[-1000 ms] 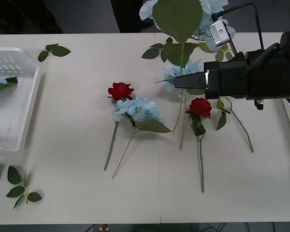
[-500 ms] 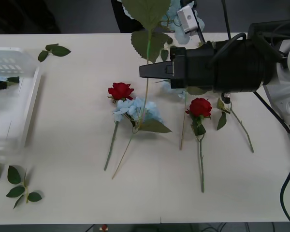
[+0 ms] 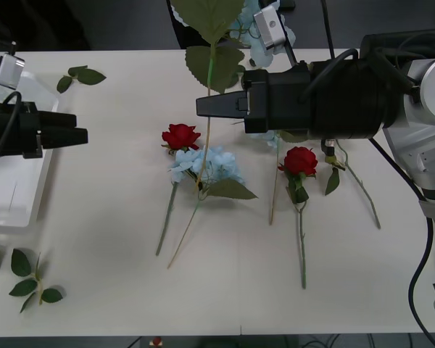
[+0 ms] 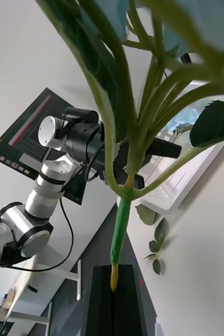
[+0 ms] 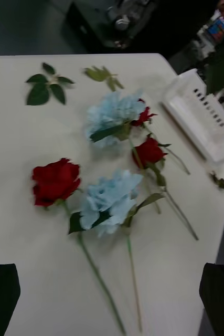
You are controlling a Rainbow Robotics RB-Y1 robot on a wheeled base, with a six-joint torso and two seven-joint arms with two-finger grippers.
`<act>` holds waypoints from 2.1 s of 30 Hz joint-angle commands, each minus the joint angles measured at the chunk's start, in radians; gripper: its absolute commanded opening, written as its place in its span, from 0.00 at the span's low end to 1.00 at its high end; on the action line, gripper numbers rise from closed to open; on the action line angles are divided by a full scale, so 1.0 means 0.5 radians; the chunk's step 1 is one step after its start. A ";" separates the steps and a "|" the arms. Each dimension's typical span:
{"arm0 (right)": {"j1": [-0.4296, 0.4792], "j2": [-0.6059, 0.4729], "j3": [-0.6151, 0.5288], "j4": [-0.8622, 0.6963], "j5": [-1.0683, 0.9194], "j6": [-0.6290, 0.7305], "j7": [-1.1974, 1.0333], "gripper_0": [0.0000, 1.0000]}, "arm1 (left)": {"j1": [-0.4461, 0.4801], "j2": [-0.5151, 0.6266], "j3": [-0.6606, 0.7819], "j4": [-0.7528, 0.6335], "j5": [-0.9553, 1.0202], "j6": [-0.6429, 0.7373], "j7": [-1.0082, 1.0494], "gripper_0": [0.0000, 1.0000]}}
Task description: Place the red flowers into the right box and the blue flowers into the left box. If a person shows an open palm, hand one flower to the person first, then continue sorting.
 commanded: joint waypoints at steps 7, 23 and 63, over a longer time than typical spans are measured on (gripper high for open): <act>-0.062 0.013 -0.003 -0.048 -0.008 -0.005 -0.036 0.00 | -0.032 -0.313 -0.347 -0.202 0.330 -0.087 -0.367 1.00; -0.062 0.013 -0.003 -0.048 -0.008 -0.005 -0.036 0.00 | 0.269 -0.568 -0.568 -0.693 0.364 -0.317 -0.373 1.00; -0.062 0.013 -0.003 -0.048 -0.008 -0.005 -0.036 1.00 | 0.253 -0.810 -0.617 -0.736 0.045 -0.486 -0.309 0.00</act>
